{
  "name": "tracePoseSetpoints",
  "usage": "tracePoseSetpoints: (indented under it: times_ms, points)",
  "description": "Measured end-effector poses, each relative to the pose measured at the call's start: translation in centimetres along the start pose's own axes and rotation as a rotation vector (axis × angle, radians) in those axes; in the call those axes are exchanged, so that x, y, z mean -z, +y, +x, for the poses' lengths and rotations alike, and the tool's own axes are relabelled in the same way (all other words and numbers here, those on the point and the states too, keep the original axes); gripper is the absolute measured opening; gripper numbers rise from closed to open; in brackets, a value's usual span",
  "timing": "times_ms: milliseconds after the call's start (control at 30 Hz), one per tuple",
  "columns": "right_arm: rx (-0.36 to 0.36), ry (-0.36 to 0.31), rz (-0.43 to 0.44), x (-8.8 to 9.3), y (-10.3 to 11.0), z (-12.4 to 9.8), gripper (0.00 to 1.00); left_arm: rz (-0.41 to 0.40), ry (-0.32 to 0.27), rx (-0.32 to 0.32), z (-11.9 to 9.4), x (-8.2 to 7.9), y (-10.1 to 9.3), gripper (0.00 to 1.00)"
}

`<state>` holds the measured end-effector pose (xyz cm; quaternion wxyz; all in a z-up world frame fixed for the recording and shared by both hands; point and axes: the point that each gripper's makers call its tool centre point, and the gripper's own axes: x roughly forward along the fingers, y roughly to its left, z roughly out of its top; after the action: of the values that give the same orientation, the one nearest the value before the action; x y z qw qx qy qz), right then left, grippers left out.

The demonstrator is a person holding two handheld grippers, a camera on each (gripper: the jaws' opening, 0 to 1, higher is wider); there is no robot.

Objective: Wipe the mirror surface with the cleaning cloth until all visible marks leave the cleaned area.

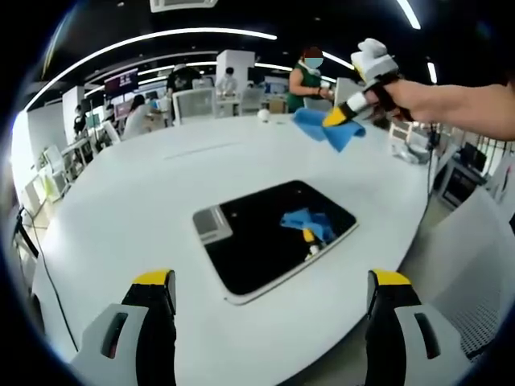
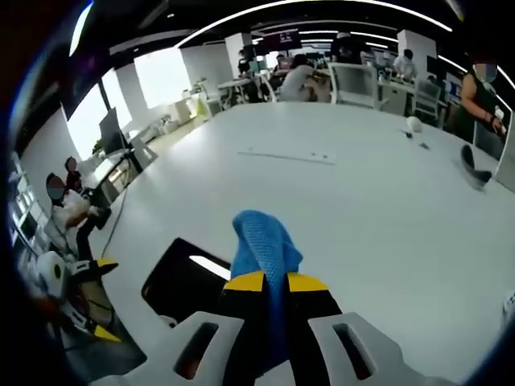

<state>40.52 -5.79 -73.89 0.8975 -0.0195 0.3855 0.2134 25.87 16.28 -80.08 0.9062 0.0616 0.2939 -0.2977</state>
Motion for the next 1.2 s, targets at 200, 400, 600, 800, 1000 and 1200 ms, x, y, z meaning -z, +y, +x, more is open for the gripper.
tracePoseSetpoints:
  times_ms: [200, 400, 600, 800, 1000, 1200]
  points:
    - [-0.021, 0.014, -0.017, 0.1, 1.5, 0.6, 0.03, -0.002, 0.000, -0.002, 0.0, 0.0, 0.0, 0.99]
    - [-0.024, 0.028, -0.023, 0.5, 1.6, 0.9, 0.03, -0.006, -0.002, -0.001, 0.0, 0.0, 0.0, 0.99]
    - [-0.018, 0.039, -0.020, 0.9, 1.5, 1.4, 0.03, -0.006, 0.000, 0.000, 0.0, 0.1, 0.0, 0.99]
    - [-0.010, 0.060, -0.008, 2.0, 1.3, 2.6, 0.03, -0.010, 0.002, 0.001, 0.0, 0.1, -0.1, 0.99]
    - [-0.009, 0.090, 0.006, 3.5, 1.2, 4.1, 0.03, -0.013, 0.005, -0.003, 0.0, 0.2, 0.0, 0.99]
    - [-0.002, 0.118, 0.025, 5.0, 1.0, 5.8, 0.03, -0.017, 0.001, 0.000, 0.1, 0.2, 0.0, 0.99]
